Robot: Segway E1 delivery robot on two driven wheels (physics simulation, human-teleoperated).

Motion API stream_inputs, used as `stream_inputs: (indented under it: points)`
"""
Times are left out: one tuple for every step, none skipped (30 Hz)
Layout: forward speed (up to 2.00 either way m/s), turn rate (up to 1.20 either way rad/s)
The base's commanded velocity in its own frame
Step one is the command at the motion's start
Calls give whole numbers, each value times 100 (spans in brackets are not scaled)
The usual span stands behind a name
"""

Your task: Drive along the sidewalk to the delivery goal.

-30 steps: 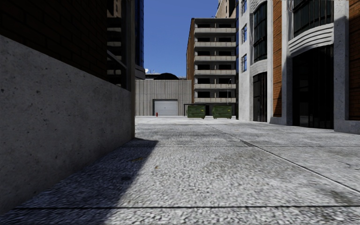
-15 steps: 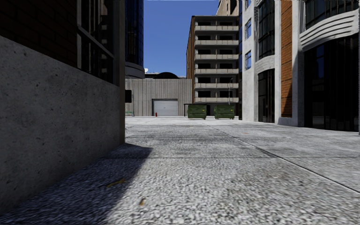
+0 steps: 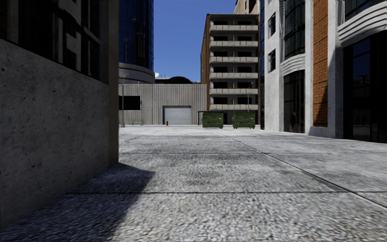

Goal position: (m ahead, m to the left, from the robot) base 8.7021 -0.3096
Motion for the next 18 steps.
stream_inputs:
  points:
    - [200,0]
    - [200,0]
    - [200,0]
    - [200,0]
    - [200,0]
    - [200,0]
    - [200,0]
    - [200,0]
    - [200,0]
    - [200,0]
    - [200,0]
    - [200,0]
    - [200,0]
    - [200,0]
    - [200,0]
    - [200,0]
    - [200,0]
    - [200,0]
